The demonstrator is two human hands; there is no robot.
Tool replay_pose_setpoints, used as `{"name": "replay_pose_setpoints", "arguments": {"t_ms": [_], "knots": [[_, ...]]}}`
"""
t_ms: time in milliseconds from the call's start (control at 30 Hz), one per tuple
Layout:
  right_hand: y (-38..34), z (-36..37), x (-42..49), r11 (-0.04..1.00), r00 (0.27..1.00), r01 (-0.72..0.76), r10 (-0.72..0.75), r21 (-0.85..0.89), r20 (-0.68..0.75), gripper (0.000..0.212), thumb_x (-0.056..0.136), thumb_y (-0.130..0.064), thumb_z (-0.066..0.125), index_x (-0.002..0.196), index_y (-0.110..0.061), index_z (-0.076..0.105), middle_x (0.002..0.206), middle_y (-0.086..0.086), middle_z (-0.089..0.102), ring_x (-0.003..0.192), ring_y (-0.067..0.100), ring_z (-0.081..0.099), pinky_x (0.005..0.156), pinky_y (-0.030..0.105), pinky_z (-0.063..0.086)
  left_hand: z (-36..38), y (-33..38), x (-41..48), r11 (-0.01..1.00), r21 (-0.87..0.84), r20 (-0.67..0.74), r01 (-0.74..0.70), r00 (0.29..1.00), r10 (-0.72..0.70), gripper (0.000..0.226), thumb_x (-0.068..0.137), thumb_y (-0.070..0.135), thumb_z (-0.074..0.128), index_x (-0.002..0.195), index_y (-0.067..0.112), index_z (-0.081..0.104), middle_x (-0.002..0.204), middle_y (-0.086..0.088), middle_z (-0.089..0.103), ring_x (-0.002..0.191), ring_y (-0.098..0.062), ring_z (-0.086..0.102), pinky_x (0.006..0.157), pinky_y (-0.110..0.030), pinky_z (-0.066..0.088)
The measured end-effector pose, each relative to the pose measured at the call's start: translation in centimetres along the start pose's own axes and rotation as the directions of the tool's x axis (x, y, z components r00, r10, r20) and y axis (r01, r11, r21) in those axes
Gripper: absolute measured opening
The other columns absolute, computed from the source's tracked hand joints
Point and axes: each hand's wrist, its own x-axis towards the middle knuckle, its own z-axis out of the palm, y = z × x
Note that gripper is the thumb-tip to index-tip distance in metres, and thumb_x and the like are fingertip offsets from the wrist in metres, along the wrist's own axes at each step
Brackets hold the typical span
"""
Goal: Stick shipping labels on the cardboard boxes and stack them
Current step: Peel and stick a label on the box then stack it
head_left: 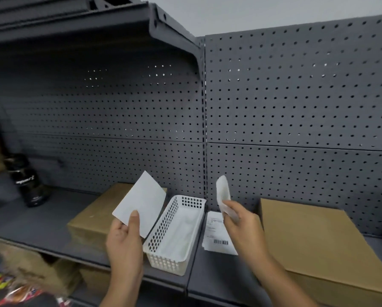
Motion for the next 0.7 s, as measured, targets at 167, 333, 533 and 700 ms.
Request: {"name": "replay_pose_setpoints", "arguments": {"t_ms": [167,333,533,700], "knots": [[-2.7,7.3,2.5,0.852,0.938,0.286,-0.156,-0.438,0.309,0.043,0.094,-0.004,0.05,0.127,-0.026,0.067,0.112,0.006,0.075,0.098,0.031,0.07,0.077,0.038,0.056,-2.4,0.3,1.9,1.0,0.01,-0.018,0.025,1.0,-0.024,0.014,0.105,0.021,0.059,0.113,0.025,0.069,0.104,0.013,0.08,0.1,-0.01,0.076,0.093,-0.04,0.057],[-4.3,12.1,4.2,0.585,0.865,0.37,0.065,-0.721,0.497,0.033,0.089,0.008,0.052,0.114,-0.011,0.064,0.104,0.009,0.067,0.102,0.032,0.069,0.07,0.034,0.041,-4.4,0.5,3.4,1.0,0.027,0.0,0.014,1.0,-0.014,0.015,0.104,0.024,0.059,0.114,0.029,0.07,0.108,0.012,0.08,0.106,-0.014,0.075,0.093,-0.04,0.057],[-4.5,14.3,4.5,0.448,0.643,0.537,0.332,-0.715,0.691,0.02,0.095,-0.013,0.052,0.113,-0.01,0.059,0.1,0.008,0.061,0.094,0.028,0.06,0.085,0.038,0.045,-5.6,-0.2,5.3,0.999,0.04,0.013,0.037,0.999,-0.037,0.015,0.104,0.026,0.06,0.112,0.034,0.07,0.109,0.014,0.079,0.104,-0.01,0.075,0.095,-0.04,0.057],[-4.7,15.5,4.5,0.352,0.579,0.616,0.405,-0.705,0.708,0.03,0.097,-0.032,0.048,0.116,-0.011,0.06,0.123,0.012,0.064,0.121,0.031,0.054,0.107,0.044,0.034,-5.7,-0.6,6.3,0.999,0.026,0.021,0.047,0.999,-0.047,0.015,0.104,0.026,0.06,0.109,0.036,0.07,0.108,0.016,0.079,0.102,-0.007,0.075,0.093,-0.037,0.056]]}}
